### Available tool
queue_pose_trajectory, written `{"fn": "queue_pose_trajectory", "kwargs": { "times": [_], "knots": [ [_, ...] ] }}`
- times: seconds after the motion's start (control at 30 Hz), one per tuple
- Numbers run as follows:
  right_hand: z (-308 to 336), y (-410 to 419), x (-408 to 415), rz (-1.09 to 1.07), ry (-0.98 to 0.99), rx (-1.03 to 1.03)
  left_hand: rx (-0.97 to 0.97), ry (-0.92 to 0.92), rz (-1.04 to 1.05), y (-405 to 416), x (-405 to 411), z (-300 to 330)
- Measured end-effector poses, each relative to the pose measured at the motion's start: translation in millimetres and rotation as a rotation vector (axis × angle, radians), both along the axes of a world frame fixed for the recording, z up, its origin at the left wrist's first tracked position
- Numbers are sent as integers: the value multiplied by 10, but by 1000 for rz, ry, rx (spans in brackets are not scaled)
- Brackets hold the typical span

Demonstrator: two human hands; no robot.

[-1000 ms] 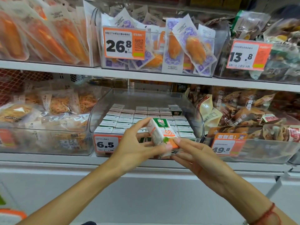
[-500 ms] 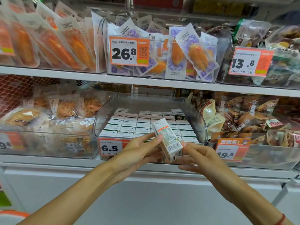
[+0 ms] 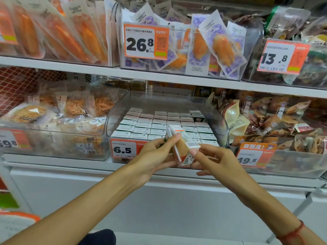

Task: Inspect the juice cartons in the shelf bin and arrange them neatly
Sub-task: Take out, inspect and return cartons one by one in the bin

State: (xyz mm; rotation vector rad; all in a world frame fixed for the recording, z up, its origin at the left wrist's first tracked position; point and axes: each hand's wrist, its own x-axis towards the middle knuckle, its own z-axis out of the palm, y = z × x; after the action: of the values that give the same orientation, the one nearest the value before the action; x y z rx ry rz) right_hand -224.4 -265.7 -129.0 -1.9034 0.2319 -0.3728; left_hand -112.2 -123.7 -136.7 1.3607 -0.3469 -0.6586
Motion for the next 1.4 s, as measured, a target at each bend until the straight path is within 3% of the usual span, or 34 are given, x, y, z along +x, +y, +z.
{"fn": "queue_pose_trajectory", "kwargs": {
  "times": [0.1,0.2,0.3,0.43,0.53,0.73,0.87,1.0,1.13,1.4],
  "knots": [
    [-8,-26,0,125,104,274,-25,-189,88,4,-15,11],
    [-11,-3,28,130,83,517,-116,-339,36,13,-81,72],
    [0,3,42,88,-13,505,-119,-367,-15,16,-86,112],
    [39,-97,27,-92,-166,155,-83,-198,-49,58,-23,162],
    [30,-189,3,-88,-226,-131,-49,-97,-106,78,43,186],
    [-22,-500,106,-69,-224,-658,56,-163,-125,34,170,218],
    [-53,-892,237,-339,-220,-1076,-21,-139,39,-236,380,289],
    [-239,-1114,338,-479,-155,-1218,-20,-196,228,-789,699,345],
    [-335,-1166,434,-553,-242,-1237,82,-339,255,-1293,978,287],
    [-403,-1207,499,-583,-286,-1246,435,-874,17,-1494,1303,225]
  ]
}}
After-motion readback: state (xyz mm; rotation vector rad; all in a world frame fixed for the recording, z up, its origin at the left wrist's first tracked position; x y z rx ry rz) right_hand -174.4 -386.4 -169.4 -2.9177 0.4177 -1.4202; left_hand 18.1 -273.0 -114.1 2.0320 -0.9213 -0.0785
